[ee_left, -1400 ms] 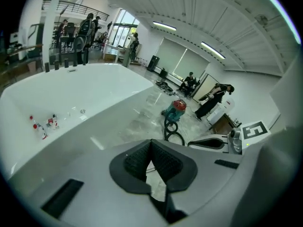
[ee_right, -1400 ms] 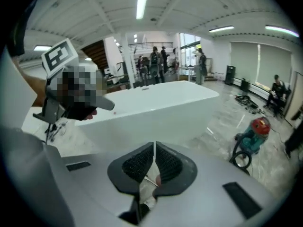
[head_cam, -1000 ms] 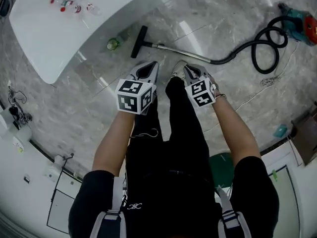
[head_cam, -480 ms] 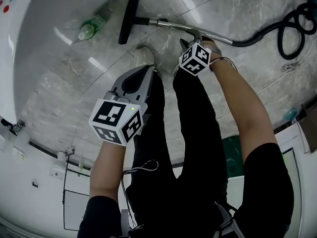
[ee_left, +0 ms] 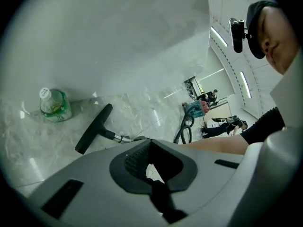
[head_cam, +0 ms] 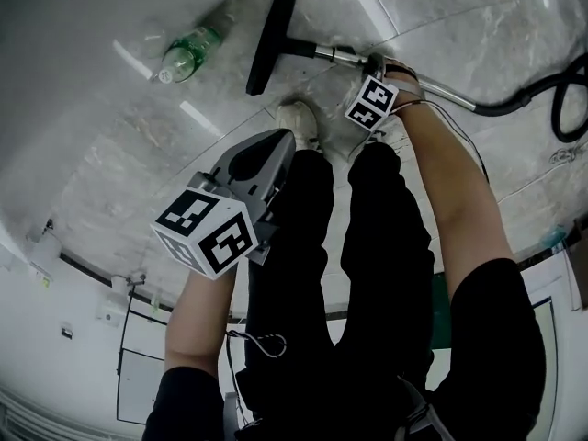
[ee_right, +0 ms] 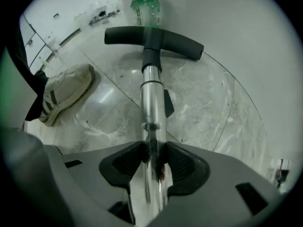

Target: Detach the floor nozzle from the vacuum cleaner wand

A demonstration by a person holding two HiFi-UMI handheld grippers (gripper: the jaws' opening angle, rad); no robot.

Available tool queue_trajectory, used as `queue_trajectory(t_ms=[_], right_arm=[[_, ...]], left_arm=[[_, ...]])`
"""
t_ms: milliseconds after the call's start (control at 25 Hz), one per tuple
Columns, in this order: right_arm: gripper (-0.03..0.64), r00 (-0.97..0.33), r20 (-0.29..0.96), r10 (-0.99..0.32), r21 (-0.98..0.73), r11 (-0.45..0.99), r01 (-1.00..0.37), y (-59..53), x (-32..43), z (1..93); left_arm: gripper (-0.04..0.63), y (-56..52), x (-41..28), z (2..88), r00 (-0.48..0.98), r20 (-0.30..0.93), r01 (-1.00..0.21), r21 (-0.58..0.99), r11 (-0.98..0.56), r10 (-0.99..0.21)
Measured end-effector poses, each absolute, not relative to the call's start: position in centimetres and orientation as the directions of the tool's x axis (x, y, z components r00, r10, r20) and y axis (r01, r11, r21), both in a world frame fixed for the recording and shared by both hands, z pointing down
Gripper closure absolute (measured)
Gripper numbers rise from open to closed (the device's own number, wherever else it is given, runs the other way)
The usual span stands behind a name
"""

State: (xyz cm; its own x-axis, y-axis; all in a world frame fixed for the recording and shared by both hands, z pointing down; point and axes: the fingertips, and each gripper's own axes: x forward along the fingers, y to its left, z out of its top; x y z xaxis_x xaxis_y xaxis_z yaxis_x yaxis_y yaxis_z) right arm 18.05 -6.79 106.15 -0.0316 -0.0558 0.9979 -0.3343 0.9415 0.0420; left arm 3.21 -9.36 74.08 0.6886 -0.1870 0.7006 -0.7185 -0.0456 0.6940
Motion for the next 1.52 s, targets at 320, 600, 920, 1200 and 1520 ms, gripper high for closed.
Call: queue_trajectory(t_ms=[320,600,920,1200,1520], right_arm=[[0.456,-0.090,0.995,-0.034,0.005,0.952,-0.307,-5.7,18.1,101.3],[0.456,-0.236,0.967,-0.092,0.014,0.949,-0.314,-6.9,15.8,88.6],[0.456,-0.428,0.890,-0.157,-0.021,0.924,-0.382,-9.4,12.3,76.4],[0.456,-0.519,0.840,-0.162,-0.061,0.920,-0.387,-7.3,10.4,70.4],[0.456,-0.538,0.837,-0.101,-0.169,0.887,-0.429,-3.4,10.4,69.1]], left_arm=[[0.597,-7.8,3.3,73.7,0.626,0.758,-0.772,0.635,-0.009,-0.183],[0.595,-7.4,5.2,68.9,0.536,0.785,-0.794,0.594,0.129,-0.312],[0.366,-10.6,3.8,66.0,0.308,0.775,-0.824,0.507,0.253,-0.551],[0.345,-14.2,-0.2,63.1,0.180,0.649,-0.799,0.535,0.275,-0.739],[0.436,-14.8,-1.0,62.5,0.198,0.616,-0.776,0.574,0.261,-0.762]])
